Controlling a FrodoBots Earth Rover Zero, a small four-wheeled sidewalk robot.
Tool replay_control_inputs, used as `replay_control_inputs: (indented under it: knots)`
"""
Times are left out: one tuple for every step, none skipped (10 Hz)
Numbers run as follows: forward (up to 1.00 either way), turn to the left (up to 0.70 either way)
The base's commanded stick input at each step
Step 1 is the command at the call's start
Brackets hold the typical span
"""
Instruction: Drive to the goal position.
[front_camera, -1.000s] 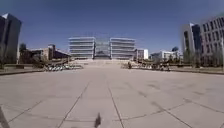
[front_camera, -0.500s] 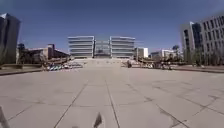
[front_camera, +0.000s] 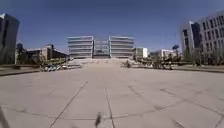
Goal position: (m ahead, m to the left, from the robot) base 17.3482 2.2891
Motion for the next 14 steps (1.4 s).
replay_control_inputs:
  knots:
    - [0.7,0.0]
    - [0.7,0.0]
    - [0.7,0.0]
    - [0.7,0.0]
    - [0.7,0.0]
    - [0.7,0.0]
    - [0.7,-0.01]
    - [0.7,-0.01]
    - [0.7,-0.01]
    - [0.7,0.01]
    - [0.7,0.08]
    - [0.7,0.12]
    - [0.7,0.13]
    - [0.7,0.09]
